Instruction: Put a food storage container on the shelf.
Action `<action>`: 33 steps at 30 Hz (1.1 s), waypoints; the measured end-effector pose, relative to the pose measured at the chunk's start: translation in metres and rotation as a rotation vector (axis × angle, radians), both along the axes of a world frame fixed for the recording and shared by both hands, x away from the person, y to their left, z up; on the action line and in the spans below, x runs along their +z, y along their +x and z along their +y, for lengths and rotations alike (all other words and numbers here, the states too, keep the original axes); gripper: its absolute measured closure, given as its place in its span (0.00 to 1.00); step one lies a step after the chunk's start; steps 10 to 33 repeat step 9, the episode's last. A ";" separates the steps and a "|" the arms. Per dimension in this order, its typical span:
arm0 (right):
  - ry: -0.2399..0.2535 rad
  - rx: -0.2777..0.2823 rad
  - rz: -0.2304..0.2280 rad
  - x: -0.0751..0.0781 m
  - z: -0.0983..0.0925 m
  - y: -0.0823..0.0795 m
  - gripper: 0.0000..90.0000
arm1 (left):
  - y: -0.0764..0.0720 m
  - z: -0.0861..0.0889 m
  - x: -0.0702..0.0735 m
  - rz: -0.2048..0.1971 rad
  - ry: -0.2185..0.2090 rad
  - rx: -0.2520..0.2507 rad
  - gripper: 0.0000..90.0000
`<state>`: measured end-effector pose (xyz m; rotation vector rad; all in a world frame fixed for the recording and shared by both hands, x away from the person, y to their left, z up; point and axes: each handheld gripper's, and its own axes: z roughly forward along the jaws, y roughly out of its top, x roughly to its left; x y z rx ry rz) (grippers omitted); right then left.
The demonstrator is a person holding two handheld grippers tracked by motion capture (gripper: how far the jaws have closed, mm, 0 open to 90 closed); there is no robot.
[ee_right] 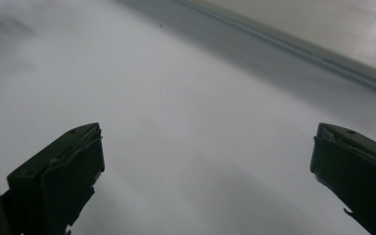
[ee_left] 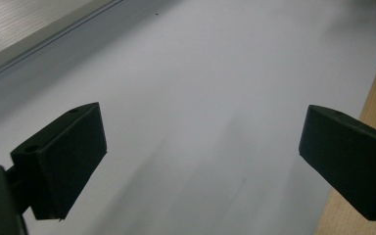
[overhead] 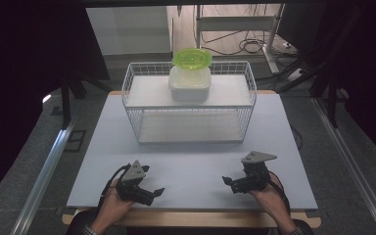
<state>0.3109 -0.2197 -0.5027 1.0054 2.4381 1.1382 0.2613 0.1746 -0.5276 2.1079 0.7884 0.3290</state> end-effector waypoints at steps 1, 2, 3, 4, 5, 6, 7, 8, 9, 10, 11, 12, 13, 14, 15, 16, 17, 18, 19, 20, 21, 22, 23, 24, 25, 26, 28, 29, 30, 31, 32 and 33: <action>-0.009 0.004 0.008 -0.003 0.001 0.000 0.00 | 0.000 0.000 0.000 0.002 -0.001 0.000 0.04; -0.020 0.008 0.013 -0.005 0.002 0.000 0.00 | 0.000 0.000 0.000 0.004 -0.001 0.000 0.04; -0.029 0.010 0.020 -0.007 0.003 0.000 0.00 | 0.000 0.000 -0.001 0.005 -0.001 0.000 0.04; -0.036 0.013 0.025 -0.009 0.004 0.001 0.00 | 0.000 0.000 -0.001 0.007 -0.001 0.000 0.04; -0.042 0.016 0.032 -0.011 0.005 0.001 0.00 | 0.000 -0.001 -0.001 0.008 -0.001 0.000 0.04; -0.048 0.017 0.036 -0.012 0.005 0.001 0.00 | 0.000 -0.001 -0.001 0.007 -0.001 -0.001 0.04; -0.053 0.017 0.039 -0.013 0.006 0.001 0.00 | 0.000 -0.001 -0.001 0.007 0.000 -0.001 0.04; -0.056 0.018 0.039 -0.013 0.006 0.001 0.00 | 0.001 -0.001 -0.001 0.006 0.000 0.001 0.03; -0.057 0.019 0.040 -0.014 0.006 0.001 0.00 | 0.001 -0.001 -0.001 0.006 -0.001 0.001 0.03; -0.057 0.019 0.040 -0.014 0.006 0.001 0.00 | 0.001 -0.001 -0.001 0.006 -0.001 0.001 0.03; -0.057 0.019 0.040 -0.014 0.006 0.001 0.00 | 0.001 -0.001 -0.001 0.006 -0.001 0.001 0.03; -0.057 0.019 0.040 -0.014 0.006 0.001 0.00 | 0.001 -0.001 -0.001 0.006 -0.001 0.001 0.03; -0.057 0.019 0.040 -0.014 0.006 0.001 0.00 | 0.001 -0.001 -0.001 0.006 -0.001 0.001 0.03; -0.057 0.019 0.040 -0.014 0.006 0.001 0.00 | 0.001 -0.001 -0.001 0.006 -0.001 0.001 0.03; -0.057 0.019 0.040 -0.014 0.006 0.001 0.00 | 0.001 -0.001 -0.001 0.006 -0.001 0.001 0.03; -0.057 0.019 0.040 -0.014 0.006 0.001 0.00 | 0.001 -0.001 -0.001 0.006 -0.001 0.001 0.03; -0.057 0.019 0.040 -0.014 0.006 0.001 0.00 | 0.001 -0.001 -0.001 0.006 -0.001 0.001 0.03; -0.057 0.019 0.040 -0.014 0.006 0.001 0.00 | 0.001 -0.001 -0.001 0.006 -0.001 0.001 0.03; -0.057 0.019 0.040 -0.014 0.006 0.001 0.00 | 0.001 -0.001 -0.001 0.006 -0.001 0.001 0.03; -0.057 0.019 0.040 -0.014 0.006 0.001 0.00 | 0.001 -0.001 -0.001 0.006 -0.001 0.001 0.03; -0.057 0.019 0.040 -0.014 0.006 0.001 0.00 | 0.001 -0.001 -0.001 0.006 -0.001 0.001 0.03; -0.057 0.019 0.040 -0.014 0.006 0.001 0.00 | 0.001 -0.001 -0.001 0.006 -0.001 0.001 0.03; -0.057 0.019 0.040 -0.014 0.006 0.001 0.00 | 0.001 -0.001 -0.001 0.006 -0.001 0.001 0.03; -0.057 0.019 0.040 -0.014 0.006 0.001 0.00 | 0.001 -0.001 -0.001 0.006 -0.001 0.001 0.03; -0.057 0.019 0.040 -0.014 0.006 0.001 0.00 | 0.001 -0.001 -0.001 0.006 -0.001 0.001 0.03; -0.057 0.019 0.040 -0.014 0.006 0.001 0.00 | 0.001 -0.001 -0.001 0.006 -0.001 0.001 0.03; -0.057 0.019 0.040 -0.014 0.006 0.001 0.00 | 0.001 -0.001 -0.001 0.006 -0.001 0.001 0.03; -0.057 0.019 0.040 -0.014 0.006 0.001 0.00 | 0.001 -0.001 -0.001 0.006 -0.001 0.001 0.03; -0.057 0.019 0.040 -0.014 0.006 0.001 0.00 | 0.001 -0.001 -0.001 0.006 -0.001 0.001 0.03; -0.057 0.019 0.040 -0.014 0.006 0.001 0.00 | 0.001 -0.001 -0.001 0.006 -0.001 0.001 0.03; -0.057 0.019 0.040 -0.014 0.006 0.001 0.00 | 0.001 -0.001 -0.001 0.006 -0.001 0.001 0.03; -0.057 0.019 0.040 -0.014 0.006 0.001 0.00 | 0.001 -0.001 -0.001 0.006 -0.001 0.001 0.03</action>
